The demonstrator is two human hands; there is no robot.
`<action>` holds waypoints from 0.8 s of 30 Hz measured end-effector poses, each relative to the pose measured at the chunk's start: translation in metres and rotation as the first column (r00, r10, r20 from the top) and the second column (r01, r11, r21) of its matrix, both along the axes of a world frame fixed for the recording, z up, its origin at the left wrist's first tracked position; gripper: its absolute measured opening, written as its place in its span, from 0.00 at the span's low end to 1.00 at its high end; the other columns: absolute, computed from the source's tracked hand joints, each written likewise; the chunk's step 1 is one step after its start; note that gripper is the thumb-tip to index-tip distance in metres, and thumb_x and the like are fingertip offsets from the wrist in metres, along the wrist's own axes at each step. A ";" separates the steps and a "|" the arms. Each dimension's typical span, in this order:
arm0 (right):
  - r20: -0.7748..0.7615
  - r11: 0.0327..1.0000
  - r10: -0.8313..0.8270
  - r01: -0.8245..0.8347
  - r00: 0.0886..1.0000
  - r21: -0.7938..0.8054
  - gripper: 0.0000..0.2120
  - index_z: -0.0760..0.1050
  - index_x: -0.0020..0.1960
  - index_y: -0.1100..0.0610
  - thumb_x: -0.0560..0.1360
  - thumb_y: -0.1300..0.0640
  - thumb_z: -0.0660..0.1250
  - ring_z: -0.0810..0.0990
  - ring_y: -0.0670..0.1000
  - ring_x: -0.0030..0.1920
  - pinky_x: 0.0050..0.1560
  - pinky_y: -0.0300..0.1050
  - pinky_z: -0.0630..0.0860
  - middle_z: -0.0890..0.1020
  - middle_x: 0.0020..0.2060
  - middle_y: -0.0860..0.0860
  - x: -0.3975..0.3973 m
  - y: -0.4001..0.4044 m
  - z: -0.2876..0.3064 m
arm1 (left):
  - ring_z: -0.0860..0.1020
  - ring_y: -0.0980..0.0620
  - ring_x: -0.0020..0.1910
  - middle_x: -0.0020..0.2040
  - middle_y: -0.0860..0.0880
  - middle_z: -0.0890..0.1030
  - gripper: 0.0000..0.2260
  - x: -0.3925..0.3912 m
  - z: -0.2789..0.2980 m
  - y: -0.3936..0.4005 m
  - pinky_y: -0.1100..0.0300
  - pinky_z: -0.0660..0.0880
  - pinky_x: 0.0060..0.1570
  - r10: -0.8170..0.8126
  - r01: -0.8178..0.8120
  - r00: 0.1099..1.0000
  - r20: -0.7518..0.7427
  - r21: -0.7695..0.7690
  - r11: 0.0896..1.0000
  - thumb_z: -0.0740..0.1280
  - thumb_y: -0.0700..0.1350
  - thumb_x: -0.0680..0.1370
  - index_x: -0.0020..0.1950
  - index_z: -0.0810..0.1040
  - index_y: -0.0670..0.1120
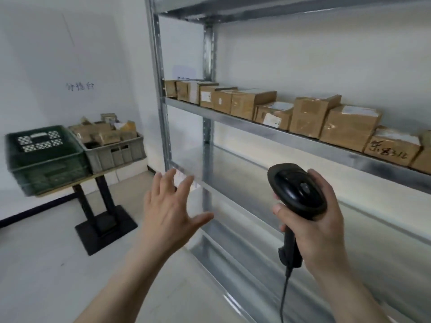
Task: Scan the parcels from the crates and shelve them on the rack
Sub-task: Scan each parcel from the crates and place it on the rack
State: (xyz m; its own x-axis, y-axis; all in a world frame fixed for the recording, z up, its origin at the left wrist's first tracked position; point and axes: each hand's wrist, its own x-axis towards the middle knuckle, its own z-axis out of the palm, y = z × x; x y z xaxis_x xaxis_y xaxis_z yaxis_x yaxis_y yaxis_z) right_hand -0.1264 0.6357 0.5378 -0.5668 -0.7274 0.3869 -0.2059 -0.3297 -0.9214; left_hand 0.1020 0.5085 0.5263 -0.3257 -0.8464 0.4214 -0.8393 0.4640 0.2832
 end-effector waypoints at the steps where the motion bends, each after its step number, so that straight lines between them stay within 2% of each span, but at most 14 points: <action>1: 0.000 0.999 0.032 -0.032 0.999 0.000 0.39 0.72 0.62 0.28 0.64 0.61 0.83 0.84 0.58 0.52 0.41 0.47 0.81 0.83 0.58 0.52 0.010 -0.012 -0.002 | 0.52 0.39 0.80 0.81 0.44 0.57 0.42 0.015 -0.002 -0.006 0.40 0.59 0.74 0.034 -0.034 0.999 -0.007 0.007 0.999 0.69 0.71 0.69 0.78 0.63 0.56; 4: 0.019 0.994 0.113 -0.113 0.993 0.006 0.39 0.72 0.65 0.34 0.67 0.68 0.81 0.84 0.61 0.49 0.38 0.45 0.80 0.84 0.55 0.56 0.039 -0.045 -0.010 | 0.53 0.39 0.80 0.80 0.44 0.58 0.41 0.057 -0.008 -0.023 0.38 0.61 0.75 0.128 -0.128 0.992 -0.015 0.021 0.992 0.70 0.71 0.69 0.77 0.63 0.56; 8: 0.018 0.983 0.179 -0.180 0.984 0.023 0.39 0.72 0.68 0.43 0.67 0.72 0.79 0.84 0.63 0.45 0.38 0.52 0.79 0.86 0.47 0.57 0.071 -0.092 -0.014 | 0.53 0.39 0.80 0.80 0.44 0.58 0.42 0.102 -0.018 -0.045 0.38 0.62 0.75 0.242 -0.240 0.970 -0.021 0.052 0.969 0.70 0.71 0.68 0.78 0.64 0.55; 12: 0.026 0.966 0.257 -0.258 0.966 0.030 0.38 0.74 0.63 0.35 0.65 0.68 0.82 0.85 0.61 0.52 0.48 0.60 0.82 0.86 0.52 0.56 0.101 -0.148 -0.026 | 0.52 0.41 0.80 0.80 0.46 0.56 0.42 0.140 -0.026 -0.071 0.42 0.60 0.75 0.325 -0.322 0.945 -0.037 0.075 0.944 0.71 0.70 0.69 0.78 0.63 0.55; 15: 0.029 0.949 0.312 -0.313 0.950 0.039 0.37 0.75 0.61 0.33 0.65 0.67 0.82 0.85 0.62 0.50 0.44 0.56 0.82 0.86 0.52 0.56 0.123 -0.195 -0.036 | 0.51 0.41 0.80 0.80 0.46 0.56 0.42 0.166 -0.030 -0.101 0.43 0.59 0.76 0.393 -0.391 0.919 -0.018 0.083 0.917 0.71 0.69 0.70 0.79 0.63 0.55; 16: 0.040 0.942 0.332 -0.334 0.942 0.045 0.37 0.75 0.62 0.35 0.66 0.68 0.81 0.85 0.63 0.49 0.44 0.56 0.82 0.86 0.52 0.56 0.128 -0.212 -0.038 | 0.52 0.41 0.80 0.80 0.45 0.57 0.42 0.172 -0.030 -0.113 0.42 0.60 0.76 0.412 -0.410 0.911 -0.009 0.073 0.909 0.71 0.69 0.70 0.78 0.64 0.55; 19: 0.043 0.921 0.378 -0.381 0.925 0.077 0.38 0.73 0.68 0.40 0.67 0.68 0.81 0.85 0.58 0.55 0.58 0.69 0.79 0.85 0.55 0.54 0.138 -0.269 -0.045 | 0.54 0.42 0.78 0.79 0.45 0.59 0.40 0.182 -0.028 -0.156 0.44 0.61 0.74 0.451 -0.451 0.892 0.001 0.054 0.891 0.73 0.68 0.69 0.76 0.66 0.54; 20: 0.053 0.917 0.386 -0.390 0.921 0.085 0.38 0.73 0.68 0.41 0.66 0.68 0.82 0.85 0.58 0.57 0.60 0.72 0.78 0.85 0.56 0.53 0.140 -0.290 -0.046 | 0.53 0.42 0.79 0.79 0.45 0.59 0.40 0.184 -0.026 -0.172 0.44 0.60 0.75 0.460 -0.459 0.888 0.002 0.053 0.887 0.73 0.68 0.69 0.76 0.67 0.54; 22: 0.084 0.913 0.388 -0.395 0.918 0.099 0.39 0.73 0.68 0.39 0.66 0.66 0.82 0.85 0.57 0.58 0.60 0.74 0.76 0.85 0.57 0.52 0.145 -0.329 -0.046 | 0.51 0.42 0.79 0.80 0.46 0.58 0.39 0.185 -0.022 -0.206 0.44 0.59 0.75 0.478 -0.478 0.878 0.020 0.061 0.876 0.72 0.68 0.70 0.77 0.65 0.55; 24: 0.092 0.909 0.392 -0.401 0.915 0.116 0.40 0.72 0.68 0.35 0.64 0.60 0.84 0.84 0.57 0.58 0.61 0.73 0.76 0.85 0.57 0.51 0.151 -0.364 -0.044 | 0.50 0.42 0.80 0.81 0.47 0.56 0.39 0.185 -0.018 -0.238 0.44 0.58 0.75 0.493 -0.494 0.869 0.041 0.059 0.867 0.70 0.69 0.71 0.78 0.63 0.56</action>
